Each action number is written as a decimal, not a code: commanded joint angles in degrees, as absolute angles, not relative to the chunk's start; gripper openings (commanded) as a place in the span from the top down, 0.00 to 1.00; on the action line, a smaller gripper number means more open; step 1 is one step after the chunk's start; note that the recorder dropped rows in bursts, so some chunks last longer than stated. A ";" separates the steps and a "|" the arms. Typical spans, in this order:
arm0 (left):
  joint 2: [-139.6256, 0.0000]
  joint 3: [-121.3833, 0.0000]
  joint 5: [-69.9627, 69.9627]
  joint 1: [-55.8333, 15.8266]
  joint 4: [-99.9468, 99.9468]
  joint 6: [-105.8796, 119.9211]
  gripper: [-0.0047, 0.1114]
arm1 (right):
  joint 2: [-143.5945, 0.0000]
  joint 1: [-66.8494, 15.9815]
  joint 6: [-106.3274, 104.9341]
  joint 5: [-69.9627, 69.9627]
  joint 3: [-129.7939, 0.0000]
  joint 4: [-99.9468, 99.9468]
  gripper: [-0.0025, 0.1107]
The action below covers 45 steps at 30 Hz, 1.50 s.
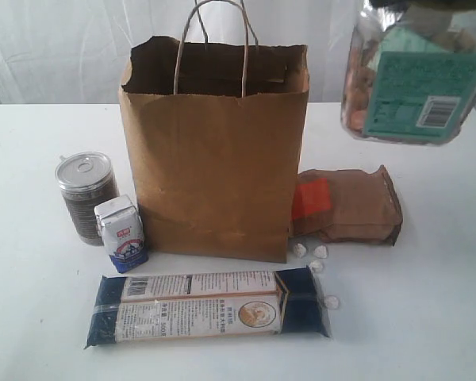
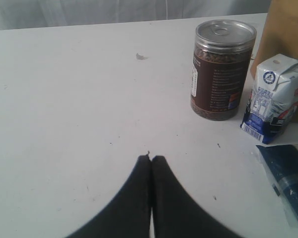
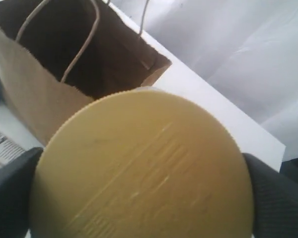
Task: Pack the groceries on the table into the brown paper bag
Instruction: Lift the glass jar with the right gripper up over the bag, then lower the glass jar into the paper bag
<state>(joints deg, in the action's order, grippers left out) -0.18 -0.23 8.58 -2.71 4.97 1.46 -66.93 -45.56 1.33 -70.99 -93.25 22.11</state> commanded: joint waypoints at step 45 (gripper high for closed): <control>0.00 0.00 8.61 -2.97 5.50 1.48 0.96 | -94.14 -38.71 -4.82 -51.23 -111.52 18.87 0.98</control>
